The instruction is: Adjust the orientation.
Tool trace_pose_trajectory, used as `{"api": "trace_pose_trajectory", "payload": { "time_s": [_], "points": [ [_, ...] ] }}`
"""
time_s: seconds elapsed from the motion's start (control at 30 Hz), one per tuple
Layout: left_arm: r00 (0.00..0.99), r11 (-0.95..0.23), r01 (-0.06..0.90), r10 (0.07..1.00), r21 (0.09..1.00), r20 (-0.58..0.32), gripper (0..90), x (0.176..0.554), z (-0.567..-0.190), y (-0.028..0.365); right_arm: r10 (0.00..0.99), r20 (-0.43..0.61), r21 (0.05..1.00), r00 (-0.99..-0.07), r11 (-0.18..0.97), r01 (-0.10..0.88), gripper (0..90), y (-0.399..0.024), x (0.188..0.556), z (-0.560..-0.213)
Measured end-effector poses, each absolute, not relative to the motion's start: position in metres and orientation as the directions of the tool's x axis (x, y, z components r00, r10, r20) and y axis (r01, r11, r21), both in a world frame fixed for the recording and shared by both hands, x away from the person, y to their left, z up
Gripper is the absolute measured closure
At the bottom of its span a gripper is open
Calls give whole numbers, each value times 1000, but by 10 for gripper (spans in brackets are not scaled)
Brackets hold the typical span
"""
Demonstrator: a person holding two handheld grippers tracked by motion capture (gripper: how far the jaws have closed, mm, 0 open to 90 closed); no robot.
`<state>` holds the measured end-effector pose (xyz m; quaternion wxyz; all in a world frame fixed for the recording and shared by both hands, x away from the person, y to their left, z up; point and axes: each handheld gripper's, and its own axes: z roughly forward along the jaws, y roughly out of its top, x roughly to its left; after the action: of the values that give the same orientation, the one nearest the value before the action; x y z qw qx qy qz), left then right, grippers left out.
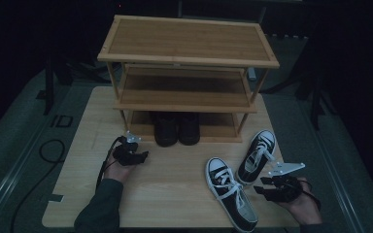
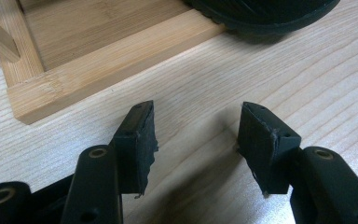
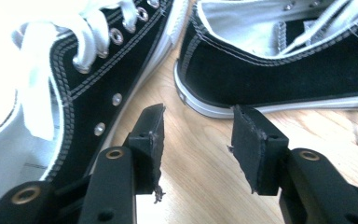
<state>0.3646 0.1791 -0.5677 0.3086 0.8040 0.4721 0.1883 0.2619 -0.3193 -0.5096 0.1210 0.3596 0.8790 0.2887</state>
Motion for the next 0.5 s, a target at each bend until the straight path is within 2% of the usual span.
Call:
{"api": "trace_pose_trajectory", "payload": {
  "time_s": [0.5],
  "points": [
    [480, -360, 641, 877, 678, 13, 451, 364, -568, 179, 656, -18, 616, -755, 602, 509, 493, -299, 249, -493]
  ]
}}
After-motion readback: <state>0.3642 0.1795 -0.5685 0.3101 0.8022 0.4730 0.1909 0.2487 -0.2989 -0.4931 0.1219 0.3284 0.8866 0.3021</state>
